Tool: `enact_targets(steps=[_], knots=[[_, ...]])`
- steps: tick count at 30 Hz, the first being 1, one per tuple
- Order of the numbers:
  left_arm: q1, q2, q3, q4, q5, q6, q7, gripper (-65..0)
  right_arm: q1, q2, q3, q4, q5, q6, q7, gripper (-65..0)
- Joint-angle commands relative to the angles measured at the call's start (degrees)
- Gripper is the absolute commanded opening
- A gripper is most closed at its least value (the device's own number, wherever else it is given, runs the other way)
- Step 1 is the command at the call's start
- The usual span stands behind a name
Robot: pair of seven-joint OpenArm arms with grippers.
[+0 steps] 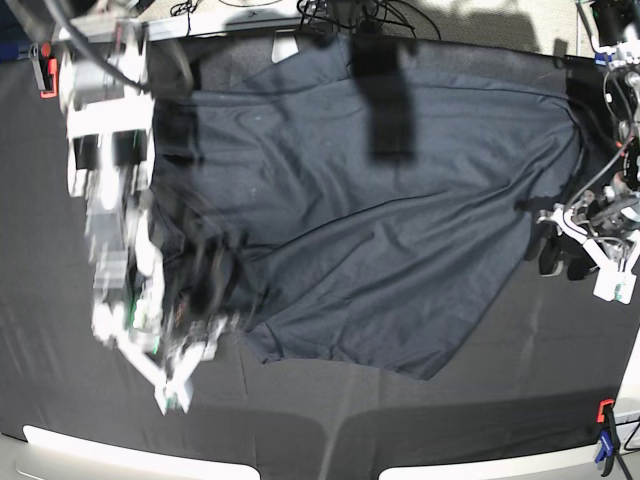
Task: Layout the t-shirt on the table in an organized manner, then fold the t-shirt properly
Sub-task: 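Release the shirt and move the right gripper to the shirt's hem, then grasp the hem with the right gripper and pull it outward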
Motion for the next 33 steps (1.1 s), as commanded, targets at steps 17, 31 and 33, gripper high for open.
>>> enact_targets(steps=[17, 31, 33], knots=[[-0.90, -0.98, -0.33, 0.92, -0.48, 0.04, -2.32, -38.3, 10.51, 0.72, 2.47, -27.12, 2.80, 10.93, -0.13, -41.2], [-0.87, -0.96, -0.33, 0.92, -0.46, 0.04, -2.27, -38.3, 10.36, 1.22, 2.47, -25.86, 4.90, 13.40, -0.59, -65.0], [-0.85, -0.96, -0.33, 0.92, -0.46, 0.04, -2.29, -38.3, 10.34, 1.33, 2.47, -24.09, 4.92, 14.16, -0.85, -65.0]])
